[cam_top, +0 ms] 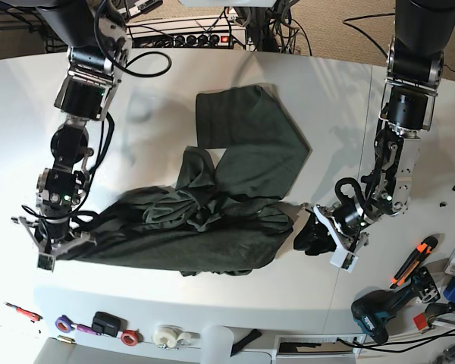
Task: Layout the t-shirt on the table in an organized manner, then fold the t-shirt properly
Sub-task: 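Pull the shirt apart with both grippers to spread it flat, then release and regrasp the bunched fabric with the right gripper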
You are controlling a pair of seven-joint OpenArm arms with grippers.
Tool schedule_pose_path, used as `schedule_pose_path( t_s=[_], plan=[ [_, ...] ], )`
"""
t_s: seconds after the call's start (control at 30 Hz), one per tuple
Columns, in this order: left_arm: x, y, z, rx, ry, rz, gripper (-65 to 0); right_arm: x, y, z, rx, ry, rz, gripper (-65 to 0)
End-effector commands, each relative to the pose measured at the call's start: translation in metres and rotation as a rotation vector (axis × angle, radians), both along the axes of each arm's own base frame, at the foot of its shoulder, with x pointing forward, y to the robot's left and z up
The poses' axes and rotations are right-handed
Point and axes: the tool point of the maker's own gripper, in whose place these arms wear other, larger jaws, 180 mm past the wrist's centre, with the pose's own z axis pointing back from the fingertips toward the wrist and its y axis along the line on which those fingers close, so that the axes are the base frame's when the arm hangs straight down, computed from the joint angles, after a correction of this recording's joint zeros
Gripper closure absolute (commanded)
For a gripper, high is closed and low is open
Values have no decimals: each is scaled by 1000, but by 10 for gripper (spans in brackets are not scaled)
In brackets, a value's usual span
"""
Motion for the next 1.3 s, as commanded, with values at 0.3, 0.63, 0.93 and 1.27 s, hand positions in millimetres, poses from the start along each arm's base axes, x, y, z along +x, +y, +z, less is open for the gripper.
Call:
schedule_pose_path(
  t_s=[0.3, 0.63, 0.93, 1.27],
  plan=[
    [8, -4, 27, -32, -74, -35, -200, 56, -25, -1, 63, 37, 90, -1],
    [7, -3, 26, -30, -71, -35, -200, 64, -21, 9, 121, 21, 101, -191],
    [4, -4, 21, -31, -61, -35, -200, 16, 22, 31, 139, -48, 292, -189],
    [4, -4, 21, -32, -61, -35, -200, -79, 127, 8, 221, 24, 678, -189]
  ],
)
